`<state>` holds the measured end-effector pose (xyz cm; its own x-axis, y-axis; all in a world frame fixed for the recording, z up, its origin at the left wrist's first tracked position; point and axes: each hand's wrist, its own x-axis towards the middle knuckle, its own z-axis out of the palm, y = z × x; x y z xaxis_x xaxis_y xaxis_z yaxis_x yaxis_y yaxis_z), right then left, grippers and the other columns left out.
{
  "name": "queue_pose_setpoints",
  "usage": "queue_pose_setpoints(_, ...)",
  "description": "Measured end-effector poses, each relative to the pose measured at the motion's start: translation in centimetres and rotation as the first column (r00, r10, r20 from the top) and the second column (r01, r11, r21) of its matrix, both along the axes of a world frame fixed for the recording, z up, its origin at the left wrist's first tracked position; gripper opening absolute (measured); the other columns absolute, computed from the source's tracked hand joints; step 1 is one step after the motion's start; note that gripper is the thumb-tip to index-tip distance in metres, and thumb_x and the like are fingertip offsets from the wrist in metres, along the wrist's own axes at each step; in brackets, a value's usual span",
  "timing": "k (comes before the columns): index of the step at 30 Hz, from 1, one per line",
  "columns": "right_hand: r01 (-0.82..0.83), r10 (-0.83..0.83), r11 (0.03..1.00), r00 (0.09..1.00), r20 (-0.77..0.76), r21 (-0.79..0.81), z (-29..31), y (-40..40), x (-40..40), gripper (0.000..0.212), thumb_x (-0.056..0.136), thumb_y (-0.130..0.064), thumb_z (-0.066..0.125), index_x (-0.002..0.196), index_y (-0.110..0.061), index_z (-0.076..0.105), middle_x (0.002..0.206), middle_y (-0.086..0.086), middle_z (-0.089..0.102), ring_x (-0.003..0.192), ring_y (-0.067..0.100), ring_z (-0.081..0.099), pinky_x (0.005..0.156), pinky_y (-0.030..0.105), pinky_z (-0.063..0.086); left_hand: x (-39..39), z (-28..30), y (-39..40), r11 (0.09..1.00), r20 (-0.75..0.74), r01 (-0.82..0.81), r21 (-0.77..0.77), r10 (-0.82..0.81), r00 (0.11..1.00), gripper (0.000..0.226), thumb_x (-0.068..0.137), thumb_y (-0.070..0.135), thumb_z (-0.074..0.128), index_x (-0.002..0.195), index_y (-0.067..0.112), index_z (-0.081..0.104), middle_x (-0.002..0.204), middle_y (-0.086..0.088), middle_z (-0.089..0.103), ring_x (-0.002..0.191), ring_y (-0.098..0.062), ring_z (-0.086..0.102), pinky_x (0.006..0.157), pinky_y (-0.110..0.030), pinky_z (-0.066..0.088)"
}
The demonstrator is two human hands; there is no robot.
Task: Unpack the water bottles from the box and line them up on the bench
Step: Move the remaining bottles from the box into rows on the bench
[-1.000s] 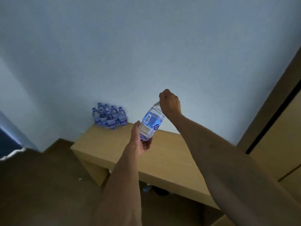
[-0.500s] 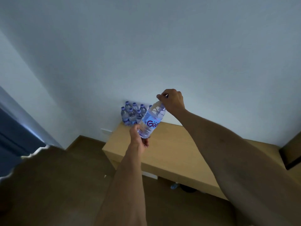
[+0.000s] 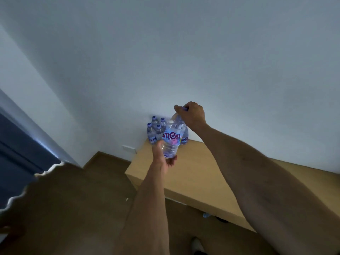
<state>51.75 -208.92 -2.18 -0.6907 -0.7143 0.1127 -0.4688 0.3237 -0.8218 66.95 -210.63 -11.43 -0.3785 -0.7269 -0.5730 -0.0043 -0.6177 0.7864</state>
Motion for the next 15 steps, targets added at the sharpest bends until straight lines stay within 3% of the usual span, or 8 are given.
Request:
queue_pose_setpoints(5,-0.12,0.12,0.993,0.992,0.042,0.018,-0.3,-5.6,-1.4,0.031,0.082,-0.046,0.062,0.085,-0.017,0.051,0.083,0.006,0.065,0.078,0.027,0.057,0.068,0.031,0.044,-1.6,-0.5,-2.6,0.998,0.082,0.059,-0.002,-0.059,0.995,0.067,0.093,0.058,0.028,0.085,0.007,0.07,0.064,-0.018,0.064,0.038,-0.019,0.042,0.042,-0.016,0.029)
queue_pose_setpoints(8,-0.208,0.207,0.978,0.977,0.052,0.01,-0.2,-8.8,-2.4,0.02,0.083,-0.036,0.064,0.093,-0.019,0.063,0.085,0.004,0.066,0.083,0.025,0.06,0.07,0.026,0.04,-3.1,-0.5,-4.4,0.997,0.061,0.071,0.001,-0.071,0.996,0.066,0.093,0.061,0.024,0.085,0.011,0.068,0.069,-0.022,0.064,0.034,-0.018,0.045,0.044,-0.016,0.023)
queue_pose_setpoints(10,-0.249,0.248,0.968,0.968,0.036,0.043,-0.1,-10.7,-3.6,0.02,0.084,-0.034,0.064,0.09,-0.015,0.068,0.092,0.004,0.066,0.089,0.023,0.06,0.072,0.025,0.039,-3.9,-0.3,-6.0,0.995,0.039,0.102,0.005,-0.102,0.994,0.065,0.092,0.061,0.027,0.087,0.011,0.068,0.07,-0.023,0.065,0.038,-0.02,0.046,0.045,-0.018,0.024)
queue_pose_setpoints(15,-0.176,0.171,0.983,0.98,0.098,0.051,-0.2,-14.3,-6.1,0.031,0.082,-0.037,0.067,0.065,-0.011,0.063,0.064,0.003,0.056,0.075,0.024,0.056,0.066,0.026,0.039,-5.0,0.0,-10.4,0.988,0.012,0.151,-0.035,-0.151,0.988,0.061,0.091,0.054,0.03,0.089,0.007,0.07,0.067,-0.015,0.068,0.047,-0.022,0.056,0.048,-0.023,0.035)
